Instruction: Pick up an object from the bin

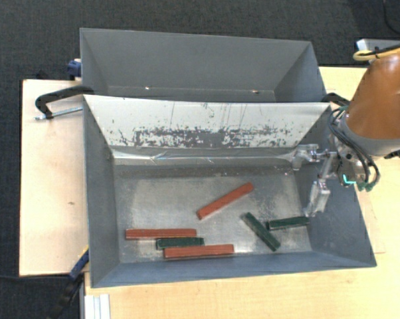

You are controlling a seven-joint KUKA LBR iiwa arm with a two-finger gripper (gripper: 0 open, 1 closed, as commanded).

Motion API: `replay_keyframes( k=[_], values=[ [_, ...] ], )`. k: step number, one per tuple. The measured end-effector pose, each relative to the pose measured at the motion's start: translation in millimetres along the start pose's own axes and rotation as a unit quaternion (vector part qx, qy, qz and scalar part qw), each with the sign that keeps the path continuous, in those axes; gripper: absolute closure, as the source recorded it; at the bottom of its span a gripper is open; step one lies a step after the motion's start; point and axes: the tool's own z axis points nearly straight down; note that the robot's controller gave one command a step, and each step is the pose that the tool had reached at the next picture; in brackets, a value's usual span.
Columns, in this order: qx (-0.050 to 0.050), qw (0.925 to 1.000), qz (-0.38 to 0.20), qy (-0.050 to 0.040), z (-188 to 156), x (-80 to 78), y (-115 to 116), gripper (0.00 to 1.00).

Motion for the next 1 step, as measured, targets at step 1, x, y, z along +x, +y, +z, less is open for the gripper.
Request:
replay_keyframes(
  k=[1],
  values=[
    [0.002,0.9999,0.006,-0.0084,31.1,-1.7,-5.7,0.00]
  ],
)
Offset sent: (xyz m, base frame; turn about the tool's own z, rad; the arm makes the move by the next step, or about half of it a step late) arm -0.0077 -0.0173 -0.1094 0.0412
